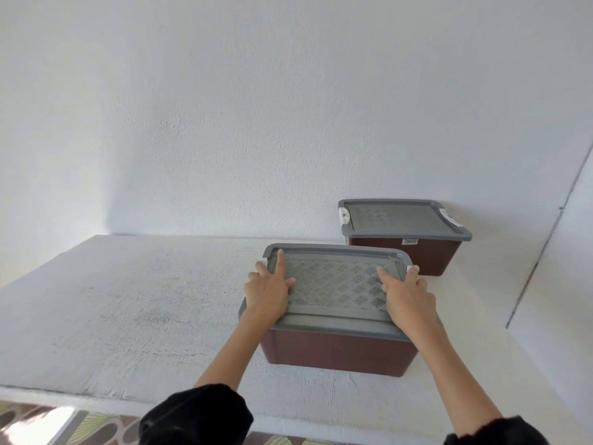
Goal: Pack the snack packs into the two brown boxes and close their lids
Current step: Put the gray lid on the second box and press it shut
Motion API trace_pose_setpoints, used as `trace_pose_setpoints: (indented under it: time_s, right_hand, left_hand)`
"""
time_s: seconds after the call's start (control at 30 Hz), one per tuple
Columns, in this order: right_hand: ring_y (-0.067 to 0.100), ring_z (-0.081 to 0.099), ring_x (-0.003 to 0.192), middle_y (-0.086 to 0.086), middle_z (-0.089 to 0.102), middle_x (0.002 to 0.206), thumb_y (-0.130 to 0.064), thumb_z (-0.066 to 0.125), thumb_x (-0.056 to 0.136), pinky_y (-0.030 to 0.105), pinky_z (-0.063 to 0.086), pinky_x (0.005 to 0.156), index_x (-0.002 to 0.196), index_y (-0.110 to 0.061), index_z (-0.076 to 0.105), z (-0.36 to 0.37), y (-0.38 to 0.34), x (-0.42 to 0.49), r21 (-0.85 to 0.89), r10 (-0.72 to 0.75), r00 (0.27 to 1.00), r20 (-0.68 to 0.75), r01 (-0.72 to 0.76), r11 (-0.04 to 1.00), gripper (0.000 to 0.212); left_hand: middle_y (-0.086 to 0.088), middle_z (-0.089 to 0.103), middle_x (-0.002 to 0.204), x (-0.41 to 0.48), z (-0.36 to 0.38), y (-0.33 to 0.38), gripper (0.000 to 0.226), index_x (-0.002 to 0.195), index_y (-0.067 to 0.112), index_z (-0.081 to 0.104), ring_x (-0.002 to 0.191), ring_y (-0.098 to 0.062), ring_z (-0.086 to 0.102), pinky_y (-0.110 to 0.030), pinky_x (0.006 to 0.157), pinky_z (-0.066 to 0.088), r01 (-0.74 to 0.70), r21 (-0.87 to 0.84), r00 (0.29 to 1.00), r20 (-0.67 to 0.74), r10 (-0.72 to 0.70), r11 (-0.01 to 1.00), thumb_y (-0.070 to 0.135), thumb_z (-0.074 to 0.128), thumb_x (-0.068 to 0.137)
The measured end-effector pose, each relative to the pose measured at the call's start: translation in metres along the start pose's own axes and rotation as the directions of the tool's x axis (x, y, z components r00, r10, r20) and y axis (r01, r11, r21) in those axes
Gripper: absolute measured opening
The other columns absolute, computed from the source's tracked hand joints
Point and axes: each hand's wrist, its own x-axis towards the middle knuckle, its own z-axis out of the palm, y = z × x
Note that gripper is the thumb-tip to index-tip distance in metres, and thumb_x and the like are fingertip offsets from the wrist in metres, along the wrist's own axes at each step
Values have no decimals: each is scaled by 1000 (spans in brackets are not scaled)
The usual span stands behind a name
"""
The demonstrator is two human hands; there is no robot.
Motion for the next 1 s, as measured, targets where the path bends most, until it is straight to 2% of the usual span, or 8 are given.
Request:
trace_pose_setpoints:
  time_s: [0.13,0.27,0.47,0.6,0.67,0.77,0.87,1.0]
  right_hand:
    - [32,-7,145,18,-11,156,-57,12,95,51,20,112,149,-30,6,2,2,-2,-59,-61,991,120,69,996,61]
    - [28,-14,145,18,-9,156,-65,5,89,51,5,116,150,-27,-1,4,3,-3,-150,-117,980,159,141,979,72]
    - [28,-10,146,18,-8,157,-62,12,92,47,5,117,150,-28,-2,4,4,-3,-84,-148,982,120,159,984,68]
    - [30,2,146,14,-16,156,-49,41,94,47,20,114,149,-29,-2,-3,20,9,198,-109,990,92,90,976,73]
    - [30,15,144,10,-4,158,-42,53,90,45,23,113,149,-31,5,-6,34,17,449,-65,984,165,-17,893,77]
    - [21,21,143,0,18,156,-27,65,86,37,22,113,148,-32,20,-4,44,21,770,-102,966,239,-124,626,76]
    - [23,26,141,0,23,155,-28,71,80,38,25,112,146,-33,26,5,42,20,780,-62,976,209,-128,613,80]
    - [24,29,140,3,28,153,-32,77,73,35,27,111,146,-33,25,11,30,10,767,-50,985,167,-98,634,90]
  left_hand:
    - [-14,-16,156,1,2,-7,81,147,16,-15,144,-29,-15,-47,117,5,-37,-19,995,95,38,999,65,17,90]
    - [-11,-17,156,0,2,-11,83,147,17,-16,143,-23,-21,-45,117,-5,-108,-14,992,65,109,994,66,18,90]
    - [-4,-16,157,-2,2,-17,82,148,18,-12,145,-20,-14,-51,116,4,-124,-70,990,55,128,990,66,20,89]
    - [0,-9,158,0,0,-21,78,149,28,-3,145,-29,8,-51,111,23,-70,-163,995,54,80,984,67,27,88]
    - [-9,1,158,2,-2,-26,74,148,37,8,141,-34,23,-48,109,28,-23,-194,996,78,39,981,70,31,85]
    - [-13,41,140,7,0,-32,70,145,42,17,125,-30,46,-42,100,38,-9,-214,996,88,28,977,71,32,84]
    - [-11,54,122,11,2,-38,69,145,40,20,111,-28,54,-37,92,44,-31,-220,996,71,48,975,70,32,84]
    - [-10,57,116,14,-1,-53,66,145,39,22,108,-25,55,-34,89,42,-46,-219,996,70,63,975,66,34,86]
